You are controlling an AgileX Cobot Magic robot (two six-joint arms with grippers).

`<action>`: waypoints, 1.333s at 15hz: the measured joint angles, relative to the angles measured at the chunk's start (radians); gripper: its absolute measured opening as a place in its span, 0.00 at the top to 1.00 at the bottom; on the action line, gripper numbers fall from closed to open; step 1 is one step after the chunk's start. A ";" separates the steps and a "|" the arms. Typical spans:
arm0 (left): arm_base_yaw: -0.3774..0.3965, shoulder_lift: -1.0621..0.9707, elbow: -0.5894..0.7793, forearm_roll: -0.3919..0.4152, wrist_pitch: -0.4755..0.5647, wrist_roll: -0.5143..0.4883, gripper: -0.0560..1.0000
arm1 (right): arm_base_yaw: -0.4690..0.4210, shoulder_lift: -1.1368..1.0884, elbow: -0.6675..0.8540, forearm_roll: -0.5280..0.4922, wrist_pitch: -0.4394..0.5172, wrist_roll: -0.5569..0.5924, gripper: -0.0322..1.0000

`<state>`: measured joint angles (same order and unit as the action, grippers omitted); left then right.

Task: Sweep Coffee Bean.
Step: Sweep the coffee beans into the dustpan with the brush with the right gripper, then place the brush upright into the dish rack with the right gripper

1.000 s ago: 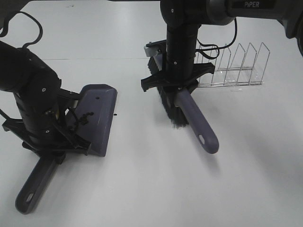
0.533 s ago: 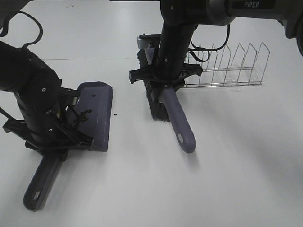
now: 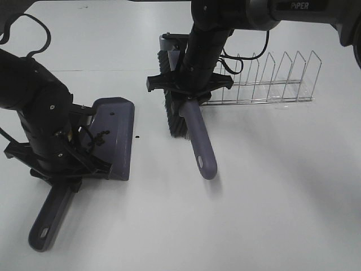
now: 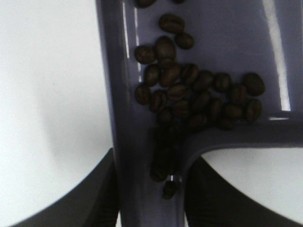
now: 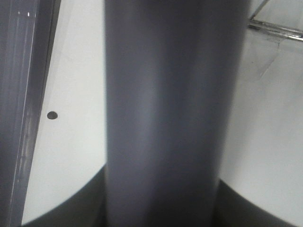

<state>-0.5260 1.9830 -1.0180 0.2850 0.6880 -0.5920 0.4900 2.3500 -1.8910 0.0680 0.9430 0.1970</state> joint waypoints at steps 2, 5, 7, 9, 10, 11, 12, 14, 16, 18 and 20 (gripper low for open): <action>0.000 0.000 0.000 0.000 0.000 0.001 0.62 | 0.000 0.026 0.000 0.036 0.008 -0.011 0.68; 0.000 0.000 0.000 0.000 0.000 0.013 0.62 | 0.033 0.082 0.000 0.097 -0.001 -0.053 0.68; 0.000 0.000 0.000 0.000 0.000 0.021 0.62 | 0.055 0.093 0.000 0.139 -0.040 -0.066 0.68; 0.000 0.000 0.000 0.000 0.000 0.027 0.62 | 0.064 0.097 0.000 0.237 -0.075 -0.107 0.68; 0.000 0.000 0.000 0.001 0.000 0.027 0.62 | 0.066 0.097 0.000 0.300 -0.088 -0.144 0.68; 0.001 0.000 0.000 0.001 0.000 0.027 0.62 | 0.066 0.098 0.000 0.365 -0.095 -0.188 0.68; 0.003 0.000 0.000 0.005 0.001 0.027 0.62 | 0.067 0.099 0.000 0.431 -0.096 -0.238 0.68; 0.003 0.000 0.000 0.010 0.003 0.027 0.62 | 0.073 0.095 0.000 0.535 -0.095 -0.322 0.68; 0.003 0.000 0.000 0.012 0.002 0.032 0.62 | 0.076 0.072 -0.003 0.541 -0.088 -0.347 0.68; 0.003 0.000 0.000 0.013 0.001 0.034 0.62 | 0.076 0.044 -0.031 0.483 -0.064 -0.343 0.68; 0.003 0.000 0.000 0.013 0.001 0.034 0.62 | 0.076 0.022 -0.073 0.362 -0.001 -0.304 0.68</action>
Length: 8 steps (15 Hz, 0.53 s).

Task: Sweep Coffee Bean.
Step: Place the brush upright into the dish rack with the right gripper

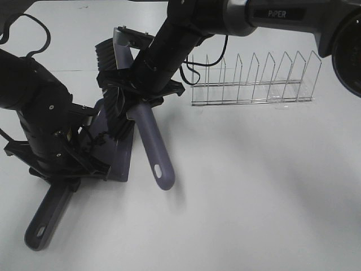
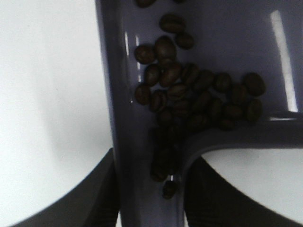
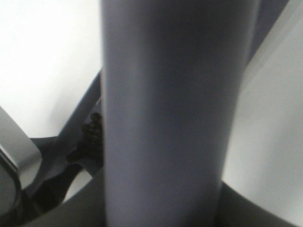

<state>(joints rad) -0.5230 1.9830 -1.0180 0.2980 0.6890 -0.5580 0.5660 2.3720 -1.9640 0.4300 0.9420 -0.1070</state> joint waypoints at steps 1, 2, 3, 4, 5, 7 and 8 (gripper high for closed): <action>0.000 0.000 0.000 0.000 0.000 0.000 0.62 | 0.000 -0.009 -0.022 -0.074 0.056 0.026 0.68; 0.000 0.001 0.000 0.000 0.000 0.000 0.62 | 0.000 -0.012 -0.043 -0.139 0.116 0.056 0.68; 0.000 0.001 0.000 0.000 0.000 0.000 0.62 | 0.000 -0.016 -0.052 -0.173 0.149 0.069 0.68; 0.000 0.001 0.000 0.000 0.000 0.000 0.62 | 0.000 -0.023 -0.059 -0.224 0.208 0.092 0.68; 0.000 0.001 0.000 0.000 0.000 0.000 0.62 | -0.001 -0.036 -0.061 -0.261 0.258 0.107 0.68; 0.000 0.001 0.000 -0.001 0.000 0.000 0.62 | -0.001 -0.059 -0.062 -0.312 0.278 0.117 0.68; 0.000 0.001 0.000 -0.001 0.000 0.000 0.62 | -0.001 -0.072 -0.054 -0.324 0.278 0.117 0.68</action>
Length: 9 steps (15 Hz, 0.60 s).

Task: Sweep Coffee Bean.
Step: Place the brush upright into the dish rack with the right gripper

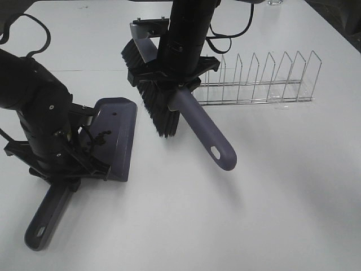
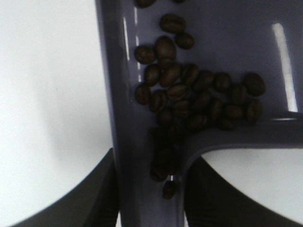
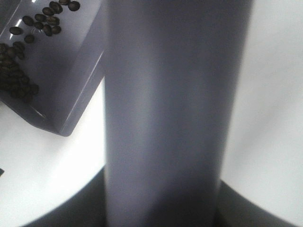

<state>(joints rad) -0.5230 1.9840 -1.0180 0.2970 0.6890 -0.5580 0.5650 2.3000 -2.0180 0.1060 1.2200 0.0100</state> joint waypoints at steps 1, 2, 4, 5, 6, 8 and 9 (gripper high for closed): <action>0.000 0.000 0.000 -0.002 0.001 0.000 0.62 | 0.000 -0.021 0.018 -0.007 0.000 0.000 0.68; 0.000 0.000 0.000 -0.006 0.003 0.004 0.62 | 0.000 -0.052 0.051 -0.018 0.000 0.000 0.68; 0.000 0.000 0.000 -0.016 0.013 0.016 0.62 | -0.018 -0.149 0.191 -0.036 0.000 0.000 0.68; 0.000 0.000 -0.001 -0.020 0.015 0.019 0.62 | -0.048 -0.196 0.274 -0.033 0.000 0.000 0.68; 0.000 0.000 -0.001 -0.022 0.016 0.019 0.62 | -0.087 -0.238 0.351 -0.033 0.001 0.000 0.68; 0.000 0.000 -0.001 -0.025 0.018 0.019 0.62 | -0.192 -0.309 0.486 -0.034 0.002 0.000 0.68; 0.000 0.000 -0.001 -0.027 0.018 0.019 0.62 | -0.240 -0.330 0.538 -0.044 0.002 -0.004 0.68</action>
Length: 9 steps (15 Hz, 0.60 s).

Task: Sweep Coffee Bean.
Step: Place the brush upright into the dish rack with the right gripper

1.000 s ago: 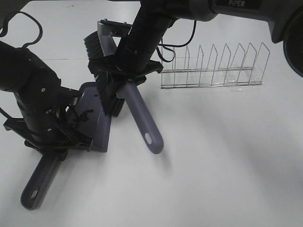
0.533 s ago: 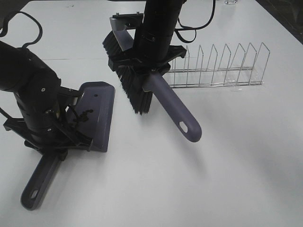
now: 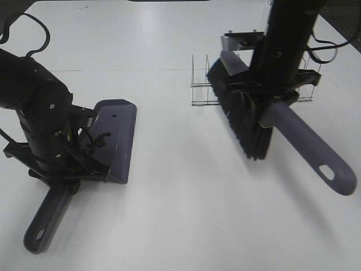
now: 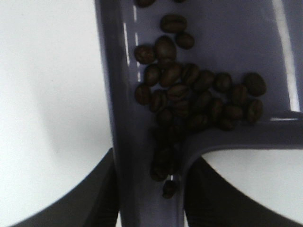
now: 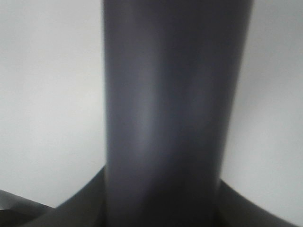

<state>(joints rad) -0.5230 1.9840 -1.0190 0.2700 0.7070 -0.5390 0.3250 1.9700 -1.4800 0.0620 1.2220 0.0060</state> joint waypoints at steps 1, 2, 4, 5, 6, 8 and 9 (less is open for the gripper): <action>0.000 0.000 0.000 0.000 0.000 0.000 0.62 | -0.024 -0.004 0.021 -0.005 0.000 -0.001 0.68; 0.000 0.000 0.000 -0.002 0.001 0.001 0.62 | -0.089 -0.002 0.069 -0.032 0.000 -0.006 0.68; 0.000 0.000 -0.001 -0.002 0.008 0.001 0.62 | -0.137 0.014 0.077 -0.054 0.001 -0.006 0.68; 0.000 0.000 -0.001 -0.003 0.018 0.001 0.62 | -0.156 0.024 0.077 -0.062 -0.001 -0.006 0.68; 0.000 0.000 -0.001 -0.003 0.021 0.001 0.62 | -0.166 0.033 0.077 -0.067 -0.001 -0.006 0.68; 0.000 0.000 -0.001 -0.003 0.021 0.006 0.62 | -0.172 0.079 0.055 -0.070 0.000 -0.006 0.68; 0.000 0.000 -0.001 -0.004 0.022 0.014 0.62 | -0.172 0.110 0.029 -0.068 0.000 -0.016 0.68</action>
<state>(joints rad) -0.5230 1.9840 -1.0200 0.2660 0.7290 -0.5250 0.1530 2.0800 -1.4510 -0.0060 1.2220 -0.0100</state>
